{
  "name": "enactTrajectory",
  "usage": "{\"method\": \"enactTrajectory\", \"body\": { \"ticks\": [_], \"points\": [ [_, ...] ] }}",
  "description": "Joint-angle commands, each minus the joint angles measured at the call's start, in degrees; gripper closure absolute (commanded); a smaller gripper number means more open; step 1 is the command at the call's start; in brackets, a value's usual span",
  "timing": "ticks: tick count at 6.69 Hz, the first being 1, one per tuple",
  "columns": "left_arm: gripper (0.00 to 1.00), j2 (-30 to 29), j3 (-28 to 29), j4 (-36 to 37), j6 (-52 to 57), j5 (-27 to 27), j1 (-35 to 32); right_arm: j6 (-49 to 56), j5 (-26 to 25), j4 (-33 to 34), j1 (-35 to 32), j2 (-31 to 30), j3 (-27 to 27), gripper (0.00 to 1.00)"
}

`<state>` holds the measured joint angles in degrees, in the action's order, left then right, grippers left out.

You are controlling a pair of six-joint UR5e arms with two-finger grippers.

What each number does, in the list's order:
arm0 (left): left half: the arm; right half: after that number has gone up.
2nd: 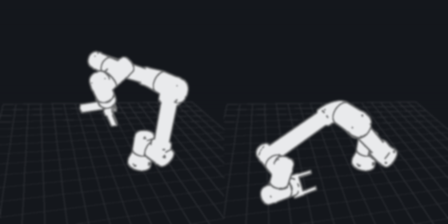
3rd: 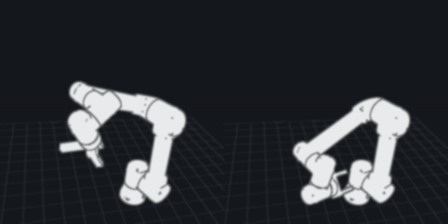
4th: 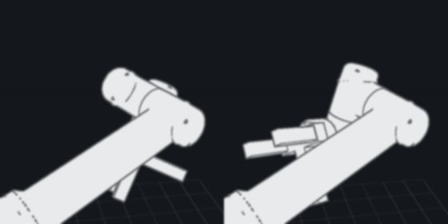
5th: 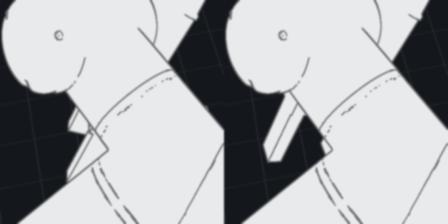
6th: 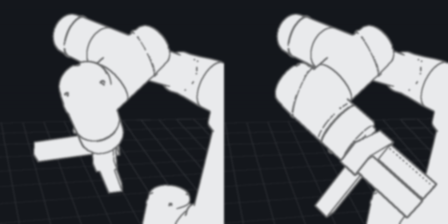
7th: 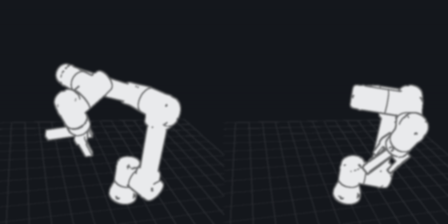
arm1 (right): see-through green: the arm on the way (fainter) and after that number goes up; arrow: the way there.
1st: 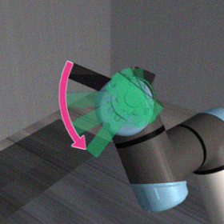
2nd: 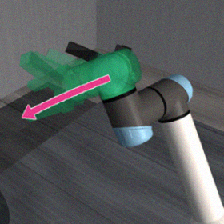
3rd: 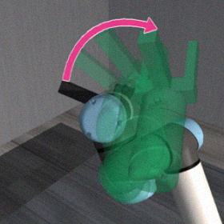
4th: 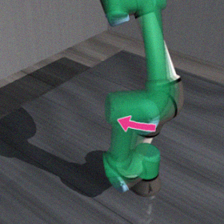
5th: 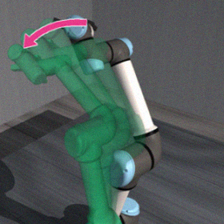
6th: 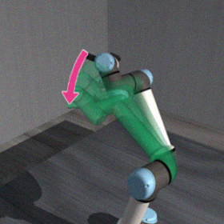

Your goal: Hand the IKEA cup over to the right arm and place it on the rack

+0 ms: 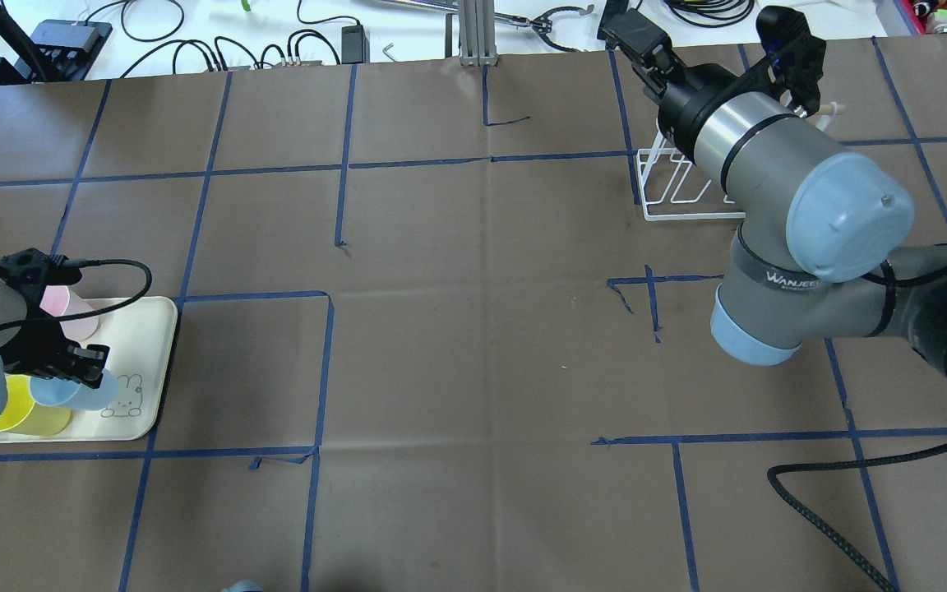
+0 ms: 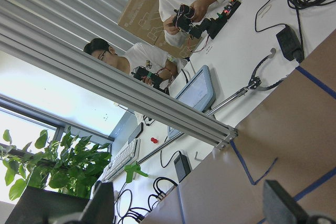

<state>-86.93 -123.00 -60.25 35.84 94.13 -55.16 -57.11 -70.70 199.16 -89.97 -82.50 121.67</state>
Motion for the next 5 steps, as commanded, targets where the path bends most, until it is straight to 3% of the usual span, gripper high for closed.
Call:
{"method": "enactTrajectory", "body": {
  "ticks": [1,2,3,4,5],
  "points": [
    [1.0,-1.8,18.7,-18.1,0.3,-0.5,-0.6,-9.0,2.2,0.2,-2.7,-0.9,1.7,0.0],
    [1.0,-4.7,27.3,-24.4,0.5,-1.0,-2.9,-14.3,2.2,0.3,-3.1,-1.3,2.6,0.0],
    [1.0,-8.0,33.0,-24.8,0.4,-1.1,-7.9,-20.1,3.7,3.3,-3.1,-1.2,3.6,0.0],
    [1.0,-9.2,36.0,-24.7,0.3,-4.0,-12.5,-25.3,4.2,6.3,-3.1,-1.2,5.0,0.0],
    [1.0,-8.9,36.2,-23.8,0.5,-12.1,-14.3,-27.9,4.1,8.2,-3.1,-1.5,6.0,0.0]
  ]
}}
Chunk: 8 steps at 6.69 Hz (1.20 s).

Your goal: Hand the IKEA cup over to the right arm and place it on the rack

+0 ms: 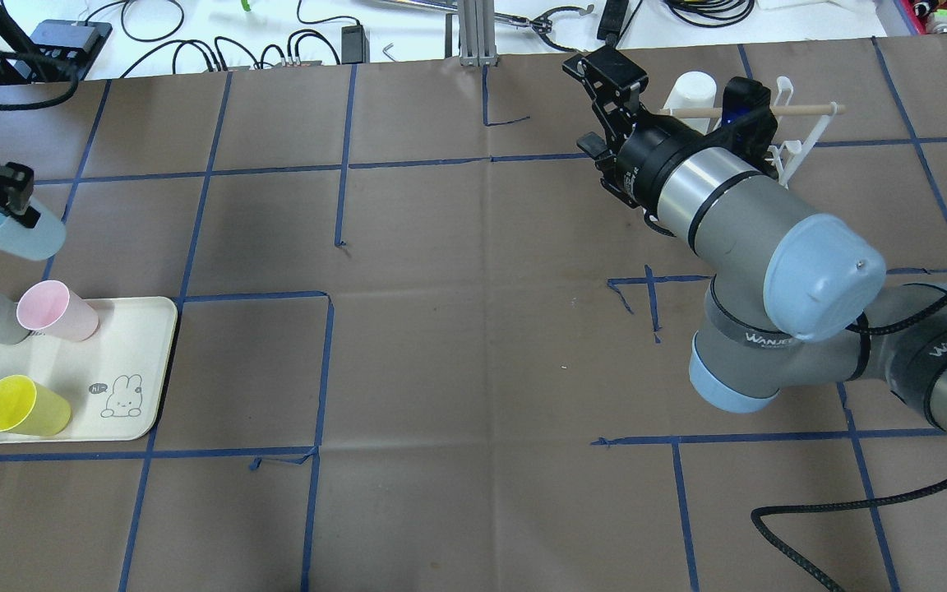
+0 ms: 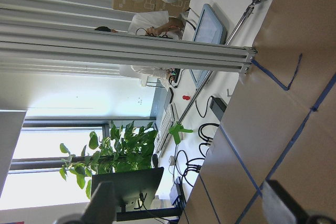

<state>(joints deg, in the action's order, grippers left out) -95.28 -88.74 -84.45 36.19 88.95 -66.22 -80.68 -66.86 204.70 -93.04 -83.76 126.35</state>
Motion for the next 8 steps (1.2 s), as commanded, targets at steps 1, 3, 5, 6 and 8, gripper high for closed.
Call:
{"method": "enactTrajectory", "body": {
  "ticks": [1,3,5,6,8],
  "points": [
    [1.0,1.0,0.5,0.4,0.5,-17.2,-3.5,-6.0,0.1,3.2,0.0,-0.8,2.1,0.0],
    [1.0,2.9,-0.6,0.4,0.8,-32.4,-4.4,-13.2,0.2,3.1,0.0,-0.9,2.3,0.0],
    [1.0,5.2,-2.7,2.3,5.4,-45.4,-5.1,-12.9,-0.4,1.8,0.0,-0.3,2.3,0.0],
    [1.0,6.8,-5.8,3.5,9.9,-50.3,-6.4,-12.9,-0.6,1.4,0.0,0.0,2.3,0.0],
    [0.98,7.4,-15.2,21.2,10.3,-56.1,-8.8,-13.4,-0.1,-1.3,0.0,-0.1,2.2,0.0]
  ]
}}
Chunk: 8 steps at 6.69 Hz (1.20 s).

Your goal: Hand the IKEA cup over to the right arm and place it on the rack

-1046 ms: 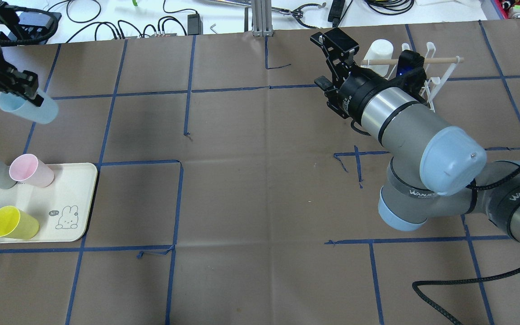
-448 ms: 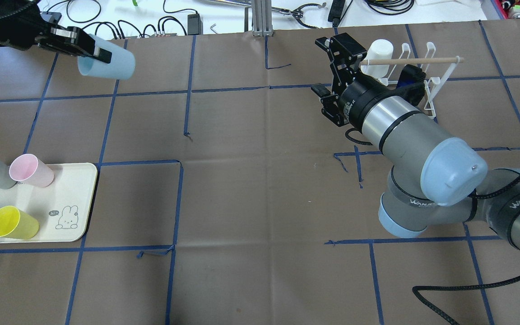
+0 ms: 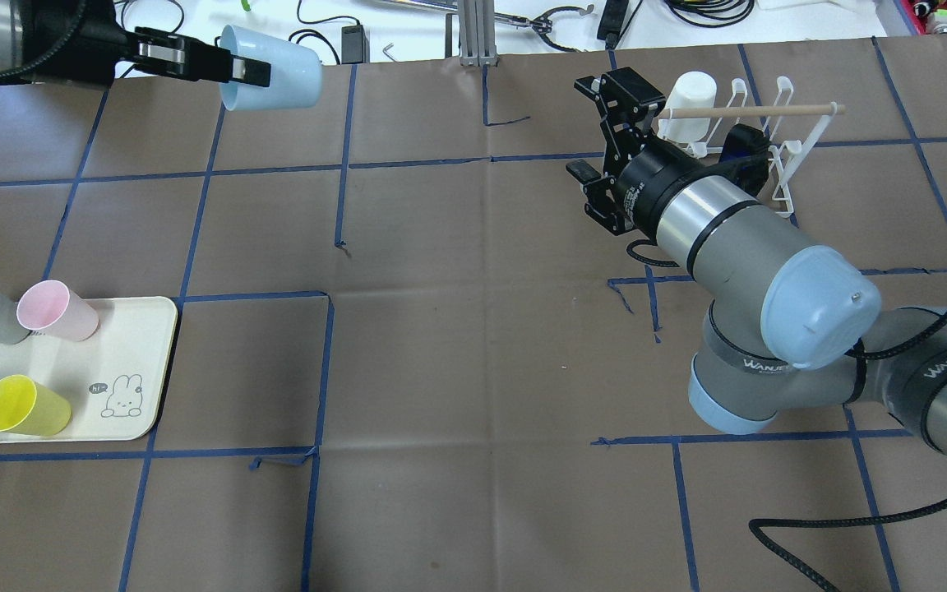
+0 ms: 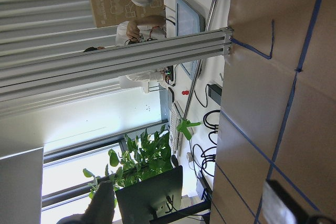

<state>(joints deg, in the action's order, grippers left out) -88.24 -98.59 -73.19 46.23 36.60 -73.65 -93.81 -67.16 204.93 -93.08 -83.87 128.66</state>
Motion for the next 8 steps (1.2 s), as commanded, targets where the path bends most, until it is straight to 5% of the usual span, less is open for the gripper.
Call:
{"method": "enactTrajectory", "body": {
  "ticks": [1,6,8],
  "points": [
    [0.98,0.3,-9.7,16.1,0.1,-4.6,-2.4,-0.7,0.4,-3.9,-0.1,-0.4,-0.2,0.0],
    [0.96,-1.6,-25.8,44.7,-0.6,-11.8,-4.8,-9.4,0.3,-10.3,-4.2,-0.5,-2.7,0.01],
    [0.96,-5.4,-26.5,53.8,-2.4,-11.8,-5.8,-10.3,0.1,-11.0,-6.3,0.3,-3.5,0.01]
  ]
}}
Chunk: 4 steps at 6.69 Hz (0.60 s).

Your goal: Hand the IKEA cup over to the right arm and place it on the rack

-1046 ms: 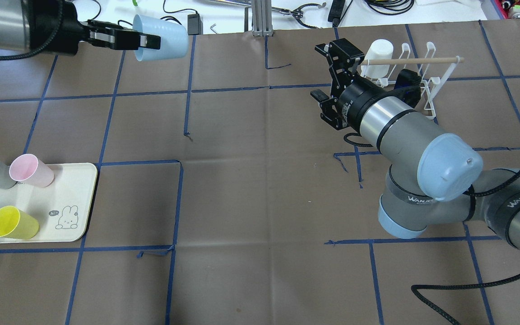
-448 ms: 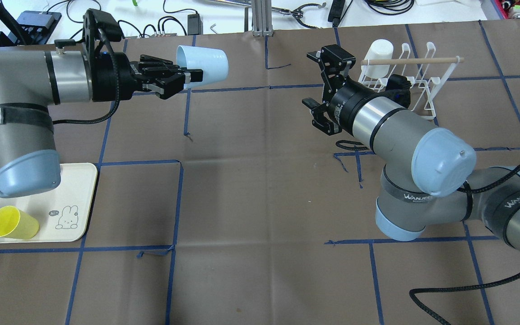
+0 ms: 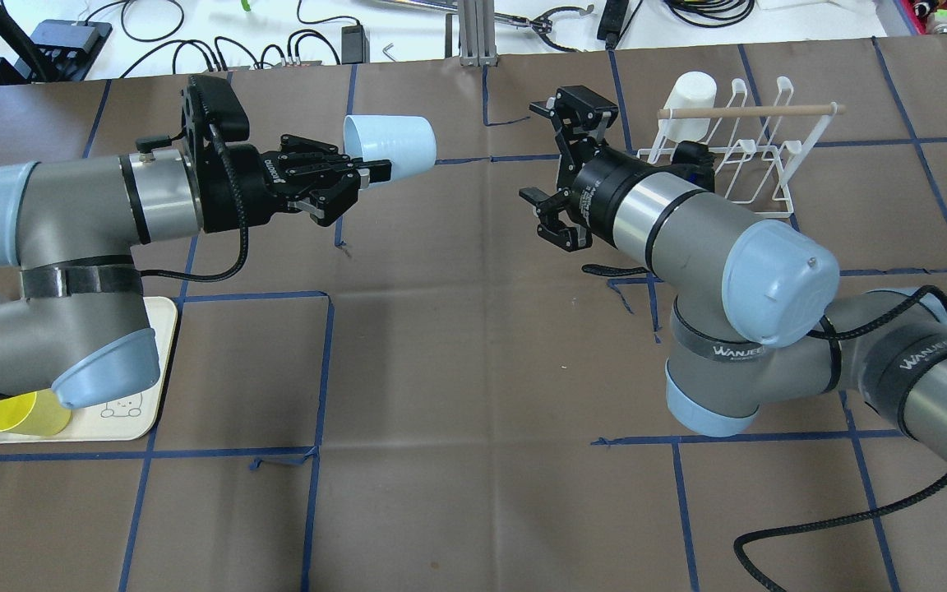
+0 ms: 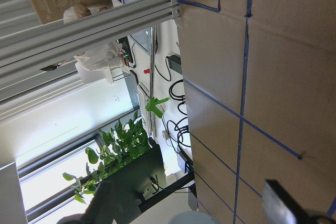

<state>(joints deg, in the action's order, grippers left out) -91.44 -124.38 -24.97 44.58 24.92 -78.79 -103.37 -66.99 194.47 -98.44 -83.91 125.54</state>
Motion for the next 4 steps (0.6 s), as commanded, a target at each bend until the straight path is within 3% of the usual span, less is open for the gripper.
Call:
{"method": "enactTrajectory", "body": {
  "ticks": [1,2,4],
  "points": [
    [0.95,-3.6,-0.7,10.1,-5.0,-0.1,-2.2,-0.9,-0.3,-0.5,-1.9,0.3,-0.5,0.01],
    [0.94,-3.6,-1.6,15.6,-11.7,0.2,-2.5,-1.2,-0.5,-0.6,-3.3,0.3,-0.5,0.03],
    [0.94,-3.2,-5.2,21.2,-13.4,0.3,-2.6,-2.6,-0.6,-1.3,-5.2,0.2,-0.6,0.04]
  ]
}}
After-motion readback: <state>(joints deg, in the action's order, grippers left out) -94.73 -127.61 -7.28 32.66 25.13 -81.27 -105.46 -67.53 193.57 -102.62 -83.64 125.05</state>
